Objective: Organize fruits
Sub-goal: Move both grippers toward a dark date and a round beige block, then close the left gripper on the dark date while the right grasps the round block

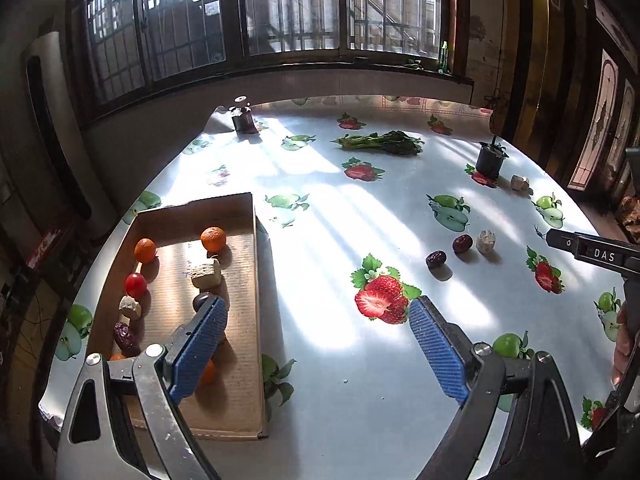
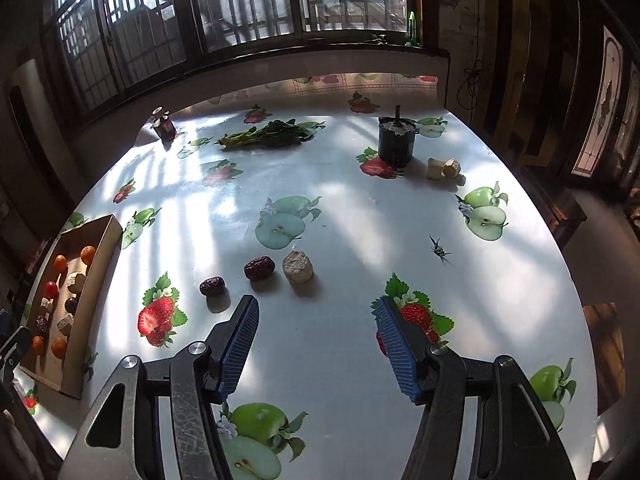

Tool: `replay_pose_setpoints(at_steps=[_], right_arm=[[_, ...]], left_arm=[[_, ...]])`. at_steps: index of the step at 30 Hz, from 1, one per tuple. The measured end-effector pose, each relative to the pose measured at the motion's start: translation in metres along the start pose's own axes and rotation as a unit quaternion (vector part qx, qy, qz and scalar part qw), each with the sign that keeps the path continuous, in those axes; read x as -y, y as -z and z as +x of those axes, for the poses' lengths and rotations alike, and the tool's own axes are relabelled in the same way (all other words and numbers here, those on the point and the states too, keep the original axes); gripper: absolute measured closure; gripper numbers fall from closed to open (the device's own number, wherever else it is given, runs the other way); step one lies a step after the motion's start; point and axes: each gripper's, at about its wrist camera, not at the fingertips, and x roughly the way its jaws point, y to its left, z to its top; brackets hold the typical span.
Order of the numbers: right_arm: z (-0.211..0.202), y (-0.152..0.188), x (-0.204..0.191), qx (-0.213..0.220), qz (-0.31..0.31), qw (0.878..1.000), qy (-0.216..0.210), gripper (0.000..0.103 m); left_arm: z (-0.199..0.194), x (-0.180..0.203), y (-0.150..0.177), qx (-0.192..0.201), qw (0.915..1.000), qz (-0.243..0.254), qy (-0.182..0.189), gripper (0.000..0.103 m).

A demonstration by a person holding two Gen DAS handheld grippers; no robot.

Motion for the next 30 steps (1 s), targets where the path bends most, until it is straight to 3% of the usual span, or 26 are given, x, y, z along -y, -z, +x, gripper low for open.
replay_pose_setpoints(at_steps=[8, 11, 14, 21, 30], right_arm=[[0.062, -0.016, 0.011, -0.038, 0.026, 0.997, -0.056, 0.038], [0.082, -0.017, 0.007, -0.042, 0.025, 0.996, -0.069, 0.046], [0.09, -0.017, 0.005, -0.038, 0.031, 0.996, -0.079, 0.046], [0.097, -0.016, 0.006, -0.022, 0.038, 0.995, -0.089, 0.046], [0.112, -0.015, 0.001, -0.036, 0.032, 0.994, -0.098, 0.046]], left_arm=[[0.063, 0.054, -0.021, -0.035, 0.9966, 0.04, 0.063, 0.011], [0.08, 0.065, -0.024, -0.045, 0.9954, 0.042, 0.074, 0.014], [0.093, 0.073, -0.025, -0.054, 0.9943, 0.047, 0.079, 0.019], [0.115, 0.085, -0.024, -0.066, 0.9936, 0.048, 0.078, 0.019], [0.132, 0.094, -0.024, -0.077, 0.9918, 0.051, 0.088, 0.019]])
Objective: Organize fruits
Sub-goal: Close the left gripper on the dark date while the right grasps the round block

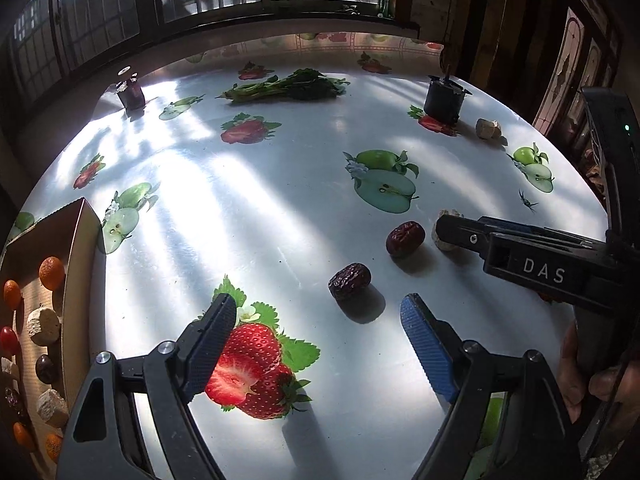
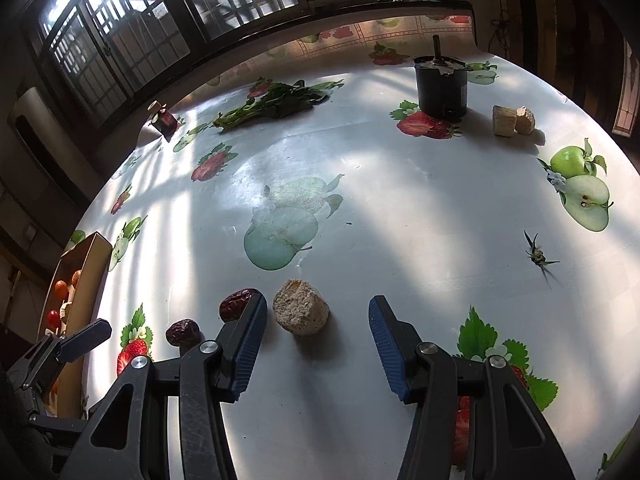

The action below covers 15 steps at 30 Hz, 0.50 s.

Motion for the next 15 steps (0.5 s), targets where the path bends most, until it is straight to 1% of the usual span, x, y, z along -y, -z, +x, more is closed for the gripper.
replay_pose_setpoints(at_steps=[9, 10, 12, 15], right_arm=[[0.009, -0.002, -0.01, 0.0, -0.018, 1.0, 0.005, 0.047], [0.01, -0.003, -0.011, 0.0, -0.02, 1.0, 0.006, 0.053], [0.011, -0.002, -0.013, 0.002, -0.027, 1.0, 0.014, 0.06], [0.011, -0.002, -0.013, 0.003, -0.031, 0.999, 0.017, 0.068]], left_arm=[[0.014, 0.001, -0.005, -0.009, 0.9999, -0.004, 0.007, 0.019], [0.016, 0.001, -0.005, -0.01, 0.9999, -0.006, 0.008, 0.02], [0.02, 0.001, -0.006, -0.013, 0.9998, -0.008, 0.011, 0.021], [0.025, -0.002, -0.006, -0.019, 0.9995, -0.016, 0.019, 0.024]])
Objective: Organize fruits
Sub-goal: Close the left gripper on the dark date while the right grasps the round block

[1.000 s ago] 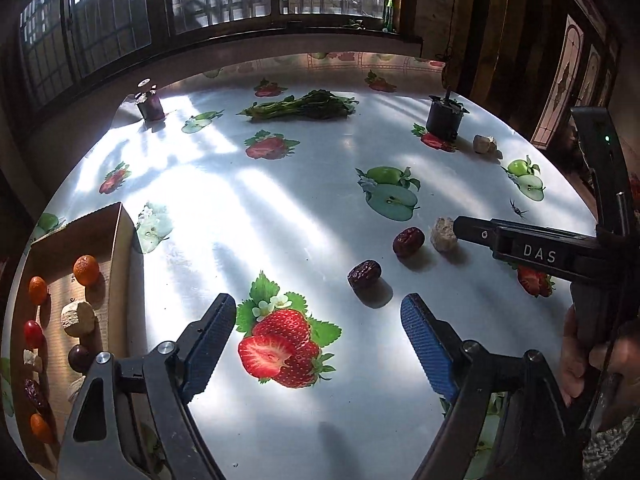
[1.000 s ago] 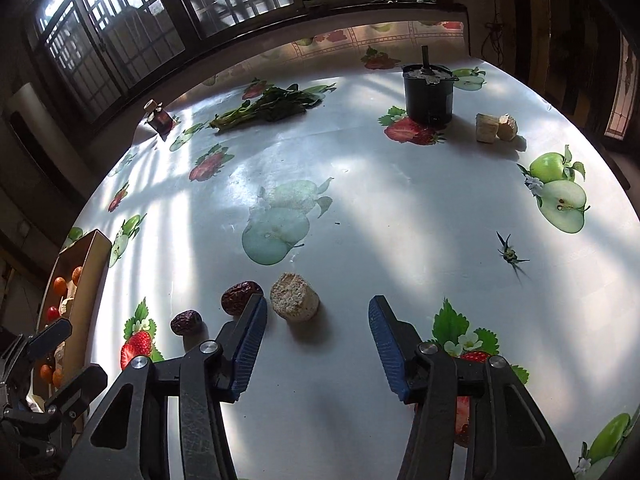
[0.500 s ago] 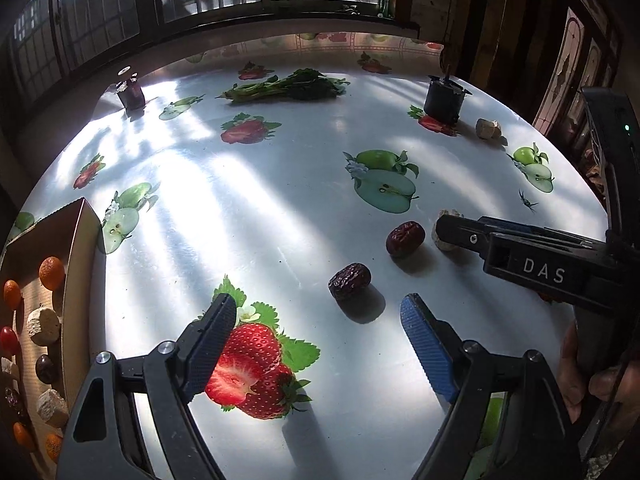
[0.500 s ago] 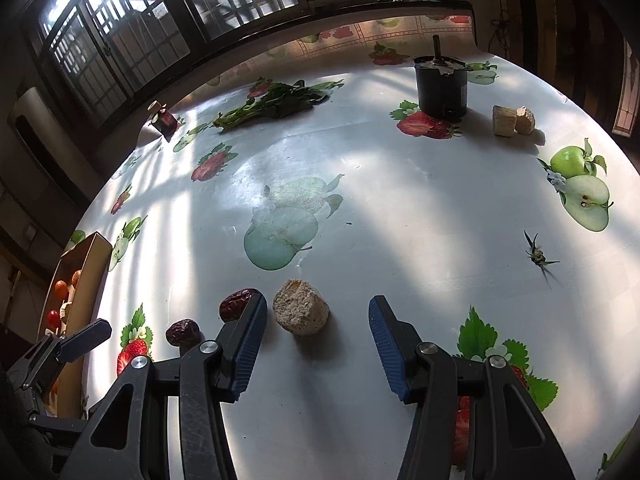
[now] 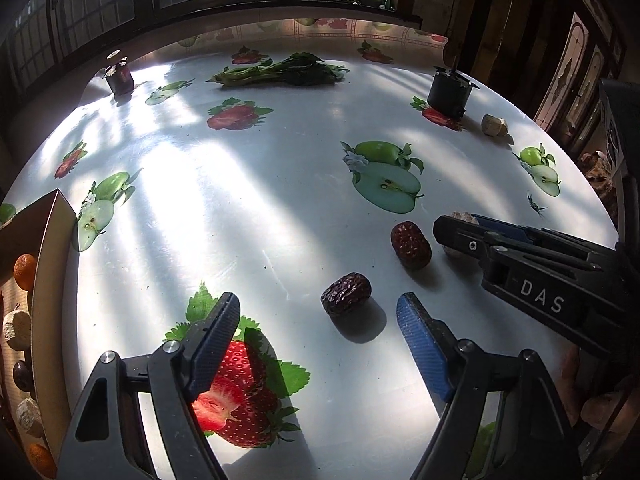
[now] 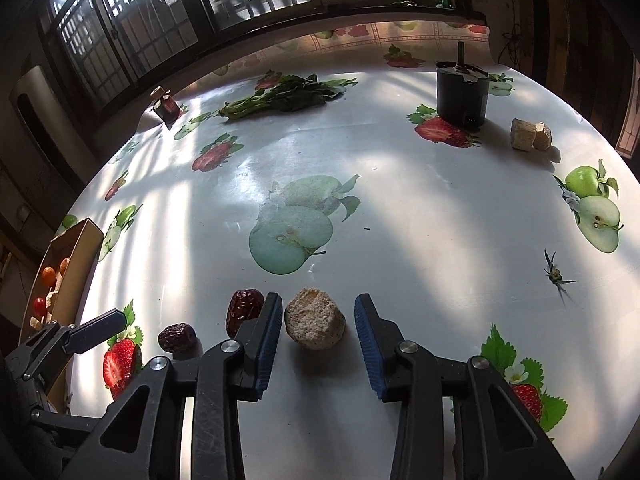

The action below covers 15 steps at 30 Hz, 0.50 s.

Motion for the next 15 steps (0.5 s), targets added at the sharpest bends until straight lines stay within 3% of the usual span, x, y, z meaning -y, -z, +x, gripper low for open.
replay_pose_setpoints(at_steps=[10, 11, 15], right_arm=[[-0.001, 0.001, 0.003, 0.001, 0.004, 1.0, -0.004, 0.07], [-0.002, 0.001, 0.003, 0.002, 0.004, 1.0, -0.003, 0.07], [-0.003, 0.002, 0.004, 0.004, 0.004, 1.0, -0.001, 0.07]], left_arm=[[0.01, 0.002, -0.005, 0.008, 0.9999, -0.004, 0.008, 0.026], [0.01, 0.004, -0.004, 0.012, 0.9999, 0.001, 0.001, 0.029], [0.008, 0.013, -0.002, 0.023, 0.999, 0.031, -0.024, 0.065]])
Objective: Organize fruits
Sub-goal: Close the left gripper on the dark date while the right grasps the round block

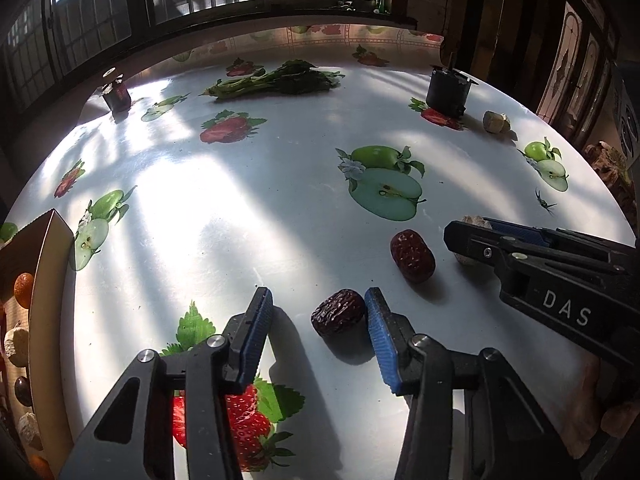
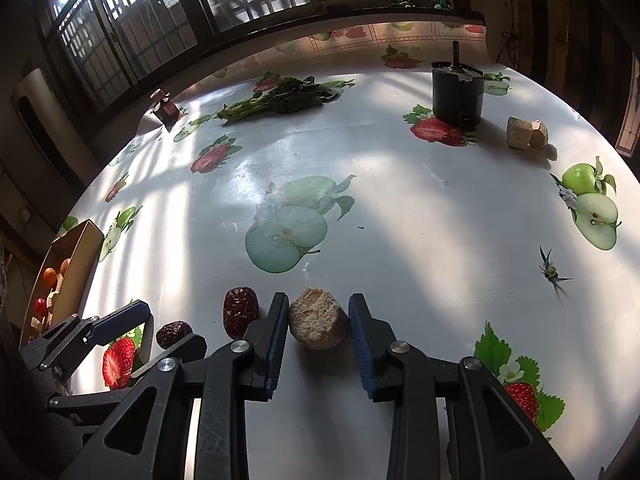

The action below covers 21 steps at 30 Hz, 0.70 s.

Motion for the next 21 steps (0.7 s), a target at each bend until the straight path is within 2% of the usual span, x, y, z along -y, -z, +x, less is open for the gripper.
replay_pose_setpoints(at_steps=[1, 2, 10, 17, 21], right_arm=[[0.0, 0.001, 0.0, 0.001, 0.0, 1.0, 0.0, 0.07], [-0.001, 0.001, 0.001, 0.001, 0.001, 1.0, 0.0, 0.07], [-0.005, 0.003, 0.007, 0.012, 0.012, 1.0, 0.001, 0.07], [-0.009, 0.008, 0.006, 0.02, 0.023, 1.0, -0.006, 0.07], [-0.028, 0.012, 0.012, 0.036, 0.044, 0.998, -0.019, 0.07]], left_arm=[[-0.001, 0.002, 0.0, 0.002, 1.0, 0.005, -0.004, 0.075], [-0.001, 0.002, 0.001, 0.004, 0.9999, 0.009, -0.005, 0.078], [-0.015, -0.01, 0.003, 0.003, 0.9998, -0.017, 0.006, 0.078], [-0.052, -0.032, 0.018, 0.016, 0.9979, -0.059, 0.019, 0.078], [-0.083, -0.051, 0.029, 0.032, 0.9968, -0.073, 0.011, 0.078]])
